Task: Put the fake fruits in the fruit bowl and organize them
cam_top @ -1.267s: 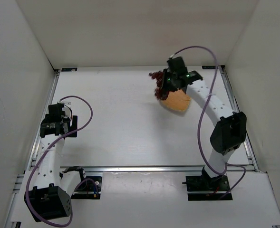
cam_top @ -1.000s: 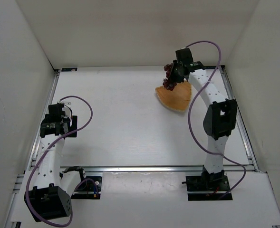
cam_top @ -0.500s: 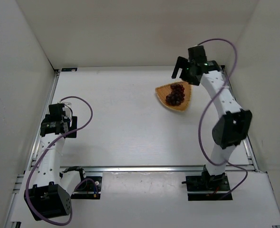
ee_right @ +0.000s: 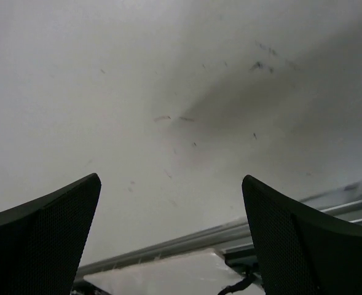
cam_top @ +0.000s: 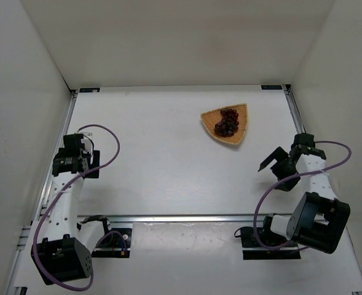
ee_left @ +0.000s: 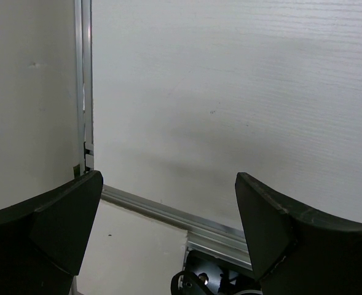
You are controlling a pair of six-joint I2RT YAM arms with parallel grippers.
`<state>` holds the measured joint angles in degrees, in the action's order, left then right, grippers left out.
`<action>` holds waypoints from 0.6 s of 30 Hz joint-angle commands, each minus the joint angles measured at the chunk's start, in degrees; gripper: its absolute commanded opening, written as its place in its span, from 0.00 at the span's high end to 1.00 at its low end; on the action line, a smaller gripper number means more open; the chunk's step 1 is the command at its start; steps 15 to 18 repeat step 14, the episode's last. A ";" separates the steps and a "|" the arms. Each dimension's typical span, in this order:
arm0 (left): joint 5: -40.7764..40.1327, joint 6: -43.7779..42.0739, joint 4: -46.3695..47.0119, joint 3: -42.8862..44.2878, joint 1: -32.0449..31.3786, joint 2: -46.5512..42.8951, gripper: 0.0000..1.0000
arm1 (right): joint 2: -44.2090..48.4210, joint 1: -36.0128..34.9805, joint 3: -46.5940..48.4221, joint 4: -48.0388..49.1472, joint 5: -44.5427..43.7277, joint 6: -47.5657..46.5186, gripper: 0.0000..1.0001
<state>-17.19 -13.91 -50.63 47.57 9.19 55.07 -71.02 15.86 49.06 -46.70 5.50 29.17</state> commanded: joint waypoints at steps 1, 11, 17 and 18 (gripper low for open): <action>-0.65 0.29 1.41 0.33 -0.23 -0.05 0.00 | 4.14 0.05 -1.68 1.79 2.42 1.77 0.00; -0.12 0.29 1.41 -0.73 -0.23 -0.75 0.00 | 2.82 0.05 0.51 0.55 0.83 1.25 0.00; -0.12 0.29 1.41 -1.25 -0.23 -0.75 0.00 | 3.43 0.05 -0.01 1.69 0.83 0.46 0.00; -0.12 0.29 1.41 -1.25 -0.23 -0.75 0.00 | 3.43 0.05 -0.01 1.69 0.83 0.46 0.00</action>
